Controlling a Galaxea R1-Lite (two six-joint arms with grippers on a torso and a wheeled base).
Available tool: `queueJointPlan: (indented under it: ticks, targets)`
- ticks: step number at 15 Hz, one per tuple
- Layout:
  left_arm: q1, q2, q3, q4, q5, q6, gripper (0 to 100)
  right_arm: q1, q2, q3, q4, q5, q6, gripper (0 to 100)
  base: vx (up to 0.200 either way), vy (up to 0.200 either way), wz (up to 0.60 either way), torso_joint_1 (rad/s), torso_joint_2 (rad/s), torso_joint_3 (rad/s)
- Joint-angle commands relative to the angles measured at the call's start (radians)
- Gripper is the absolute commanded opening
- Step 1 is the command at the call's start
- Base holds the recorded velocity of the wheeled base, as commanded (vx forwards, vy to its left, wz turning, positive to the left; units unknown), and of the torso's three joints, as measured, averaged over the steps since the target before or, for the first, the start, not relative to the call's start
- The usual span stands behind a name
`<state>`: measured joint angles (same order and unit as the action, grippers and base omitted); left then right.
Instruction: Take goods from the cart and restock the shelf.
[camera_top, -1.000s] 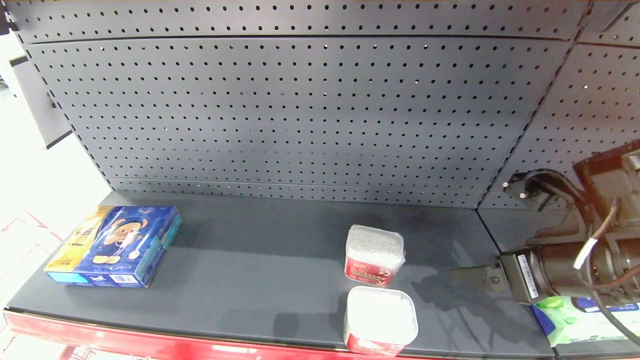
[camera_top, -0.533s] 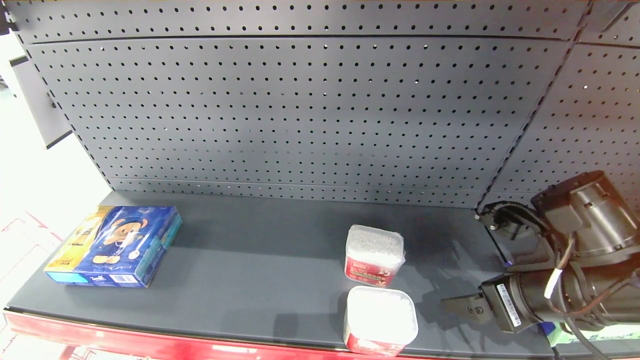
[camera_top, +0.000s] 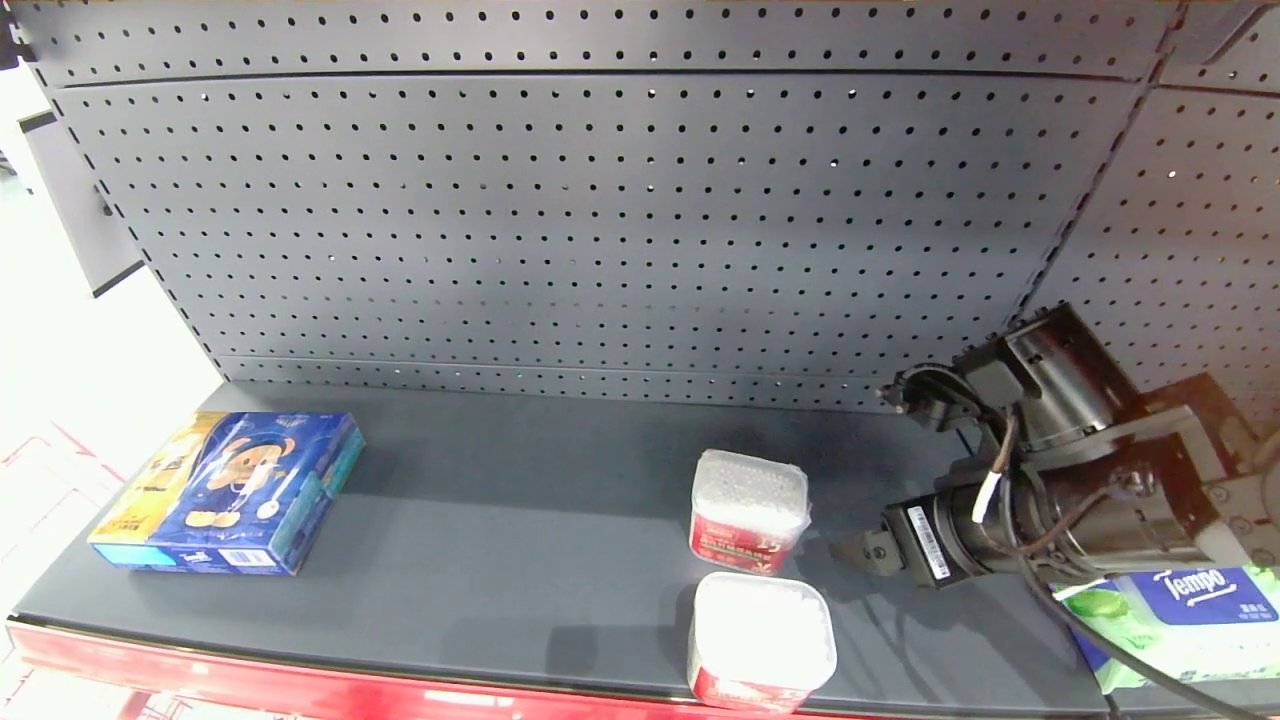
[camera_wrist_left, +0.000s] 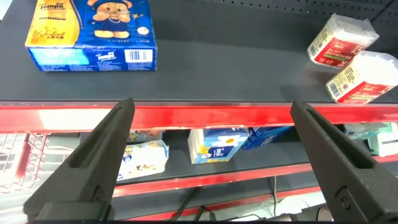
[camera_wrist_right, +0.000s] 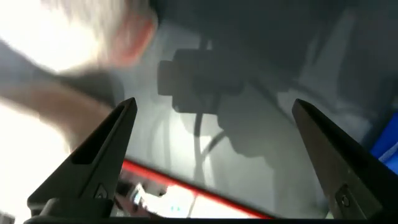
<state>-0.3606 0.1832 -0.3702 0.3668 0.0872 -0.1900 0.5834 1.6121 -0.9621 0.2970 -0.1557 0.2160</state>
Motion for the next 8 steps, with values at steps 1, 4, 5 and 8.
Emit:
queueJointPlan:
  ticks: [1, 4, 5, 8]
  targets:
    - [0.0, 0.004, 0.001, 0.0, 0.0, 0.0, 100, 0.0, 0.057, -0.047, 0.001, -0.001, 0.0, 100, 0.0, 0.0, 0.0, 0.0, 0.0, 0.0]
    - [0.0, 0.004, 0.001, 0.0, 0.0, 0.0, 100, 0.003, 0.084, -0.075, 0.001, -0.001, 0.0, 100, 0.0, 0.0, 0.0, 0.0, 0.0, 0.0]
    - [0.0, 0.002, 0.001, 0.0, 0.0, 0.0, 100, 0.003, 0.097, -0.095, 0.001, -0.001, 0.0, 100, 0.0, 0.0, 0.0, 0.0, 0.0, 0.0]
    - [0.0, -0.019, 0.002, 0.017, 0.0, 0.0, 100, 0.004, 0.121, -0.127, 0.002, -0.007, -0.001, 100, 0.0, 0.0, 0.0, 0.0, 0.0, 0.0]
